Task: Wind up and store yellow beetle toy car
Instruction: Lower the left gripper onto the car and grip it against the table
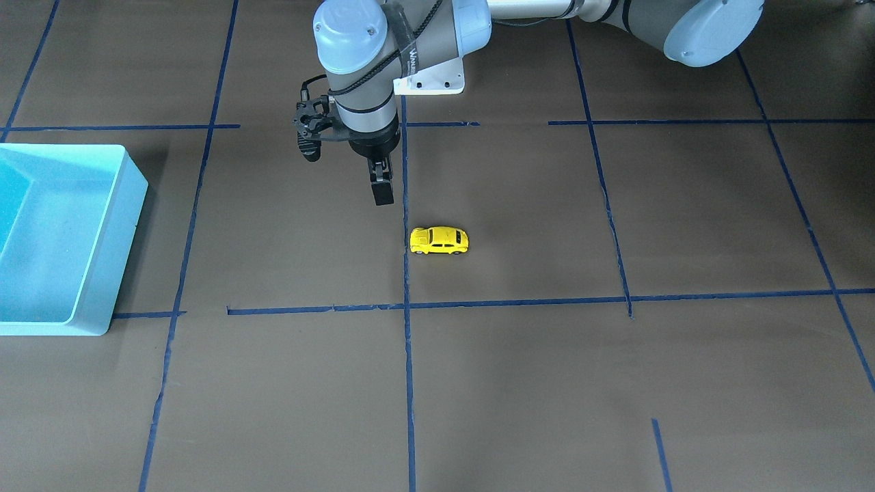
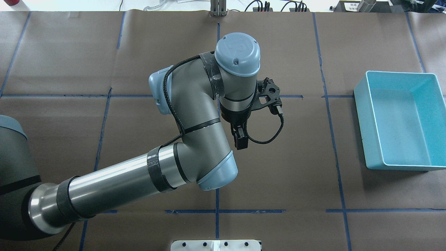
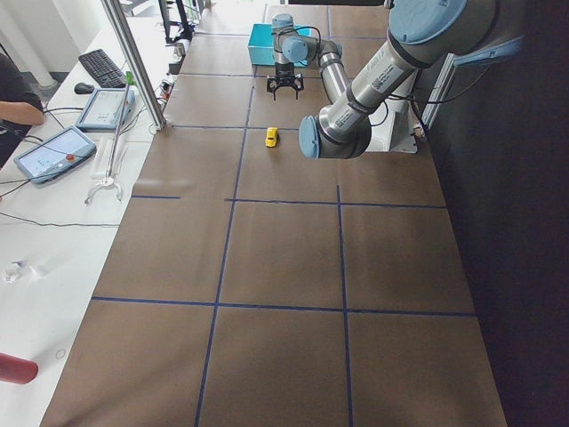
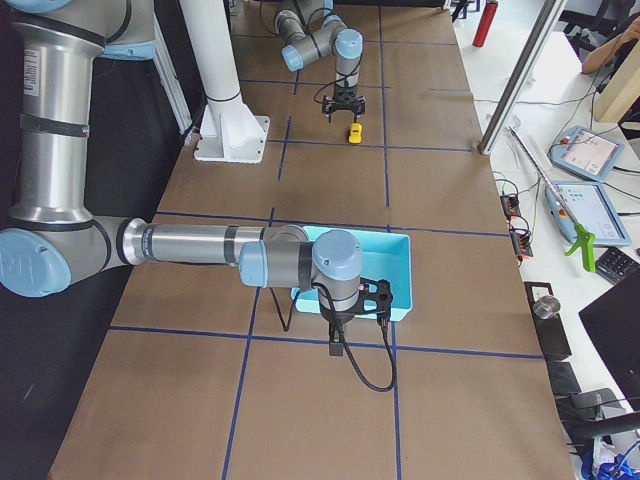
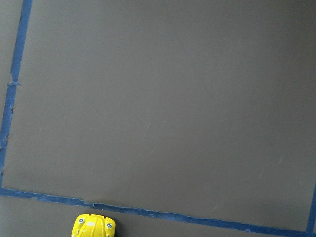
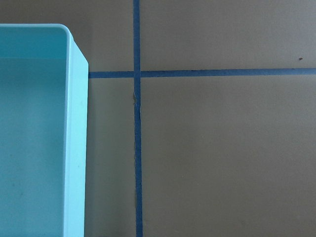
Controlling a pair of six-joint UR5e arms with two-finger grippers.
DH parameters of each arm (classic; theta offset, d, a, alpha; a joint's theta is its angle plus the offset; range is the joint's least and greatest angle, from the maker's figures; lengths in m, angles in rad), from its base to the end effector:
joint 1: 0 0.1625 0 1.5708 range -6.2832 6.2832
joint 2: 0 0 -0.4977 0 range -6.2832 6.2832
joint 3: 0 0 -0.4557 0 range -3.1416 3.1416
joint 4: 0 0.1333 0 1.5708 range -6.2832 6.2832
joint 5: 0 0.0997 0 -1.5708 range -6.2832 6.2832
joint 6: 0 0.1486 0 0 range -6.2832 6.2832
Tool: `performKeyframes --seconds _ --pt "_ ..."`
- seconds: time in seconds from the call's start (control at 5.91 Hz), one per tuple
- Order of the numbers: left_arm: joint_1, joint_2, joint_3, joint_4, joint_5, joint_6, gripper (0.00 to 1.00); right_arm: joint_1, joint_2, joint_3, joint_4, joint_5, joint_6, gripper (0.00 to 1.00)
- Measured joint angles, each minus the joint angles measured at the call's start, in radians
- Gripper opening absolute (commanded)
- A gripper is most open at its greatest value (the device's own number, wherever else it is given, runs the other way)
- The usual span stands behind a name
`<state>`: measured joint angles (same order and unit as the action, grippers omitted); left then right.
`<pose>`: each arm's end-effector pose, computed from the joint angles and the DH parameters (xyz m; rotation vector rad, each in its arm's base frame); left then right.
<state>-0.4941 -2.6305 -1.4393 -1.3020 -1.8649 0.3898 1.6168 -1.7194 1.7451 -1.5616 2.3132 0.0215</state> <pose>0.7259 -0.4935 0.0925 0.5759 0.5386 1.4950 0.0551 -0.4833 0.7490 0.0424 -0.7419 0.0514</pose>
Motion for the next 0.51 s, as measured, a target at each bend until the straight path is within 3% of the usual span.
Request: performKeyframes --seconds 0.51 --pt "0.009 0.037 0.053 -0.044 0.094 0.147 1.0 0.0 0.0 0.0 0.0 0.0 0.0 1.0"
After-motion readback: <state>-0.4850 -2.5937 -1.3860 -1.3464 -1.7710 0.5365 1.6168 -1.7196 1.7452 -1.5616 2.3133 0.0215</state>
